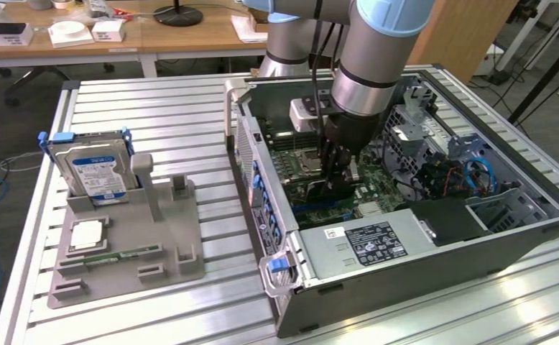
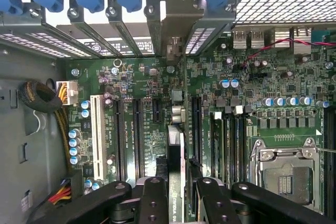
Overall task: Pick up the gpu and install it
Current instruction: 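Insert the gpu into the slot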
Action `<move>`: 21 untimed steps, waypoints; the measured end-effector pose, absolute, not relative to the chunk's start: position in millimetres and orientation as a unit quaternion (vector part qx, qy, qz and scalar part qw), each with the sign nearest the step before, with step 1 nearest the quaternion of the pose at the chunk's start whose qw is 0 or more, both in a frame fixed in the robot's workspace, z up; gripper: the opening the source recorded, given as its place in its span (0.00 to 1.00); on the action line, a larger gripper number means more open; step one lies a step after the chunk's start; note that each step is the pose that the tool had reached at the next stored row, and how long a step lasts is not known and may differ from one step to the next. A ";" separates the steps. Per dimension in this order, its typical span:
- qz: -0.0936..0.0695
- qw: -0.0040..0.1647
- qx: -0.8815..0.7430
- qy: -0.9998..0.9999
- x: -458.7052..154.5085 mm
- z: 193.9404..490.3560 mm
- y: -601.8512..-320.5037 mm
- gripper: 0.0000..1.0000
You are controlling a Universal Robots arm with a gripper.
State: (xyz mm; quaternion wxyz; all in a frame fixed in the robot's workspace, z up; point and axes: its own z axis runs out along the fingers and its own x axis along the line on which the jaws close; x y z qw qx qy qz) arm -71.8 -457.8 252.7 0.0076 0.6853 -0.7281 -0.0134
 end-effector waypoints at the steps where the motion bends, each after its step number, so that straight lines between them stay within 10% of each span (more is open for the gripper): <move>1: -0.013 0.008 0.685 -0.728 -71.8 252.7 -457.8 0.26; 21: -0.013 0.009 0.685 -0.728 -71.8 240.2 -456.3 0.26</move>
